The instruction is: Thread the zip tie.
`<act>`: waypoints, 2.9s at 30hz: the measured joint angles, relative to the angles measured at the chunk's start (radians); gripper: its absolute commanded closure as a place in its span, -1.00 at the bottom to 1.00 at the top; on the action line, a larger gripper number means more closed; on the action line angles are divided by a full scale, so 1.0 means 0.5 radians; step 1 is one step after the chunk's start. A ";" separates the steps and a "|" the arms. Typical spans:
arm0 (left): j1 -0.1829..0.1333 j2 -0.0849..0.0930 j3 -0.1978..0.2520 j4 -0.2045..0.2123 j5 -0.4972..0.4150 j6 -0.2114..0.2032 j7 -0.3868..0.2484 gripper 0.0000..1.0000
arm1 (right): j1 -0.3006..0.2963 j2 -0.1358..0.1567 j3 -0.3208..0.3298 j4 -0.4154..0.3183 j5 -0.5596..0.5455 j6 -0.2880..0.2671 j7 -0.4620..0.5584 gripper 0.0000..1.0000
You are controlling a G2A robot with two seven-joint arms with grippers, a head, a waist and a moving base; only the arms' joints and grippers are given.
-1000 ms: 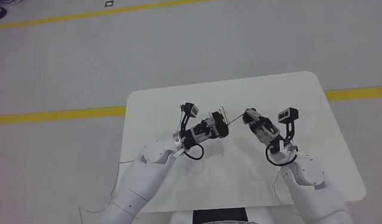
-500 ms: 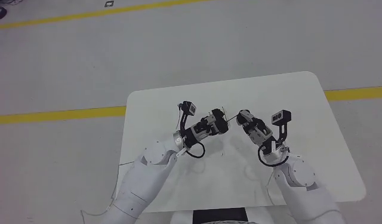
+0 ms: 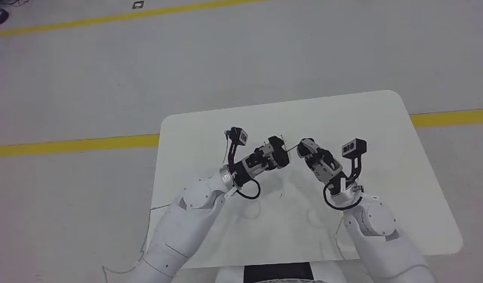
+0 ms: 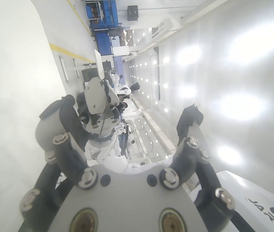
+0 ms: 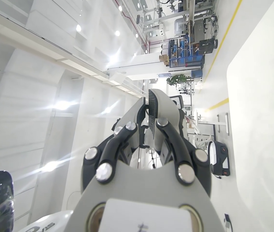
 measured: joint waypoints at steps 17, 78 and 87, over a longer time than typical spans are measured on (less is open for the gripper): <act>-0.010 0.017 0.016 -0.029 -0.008 0.000 0.033 -1.00 | 0.015 0.001 -0.039 0.032 -0.192 0.000 -0.097 1.00; -0.024 0.060 0.106 -0.076 0.111 0.037 0.179 -1.00 | -0.006 -0.028 -0.026 -0.019 -0.428 0.000 -0.111 1.00; -0.022 0.068 0.093 -0.075 0.113 0.032 0.191 -1.00 | -0.002 -0.023 -0.026 -0.012 -0.519 0.000 -0.133 1.00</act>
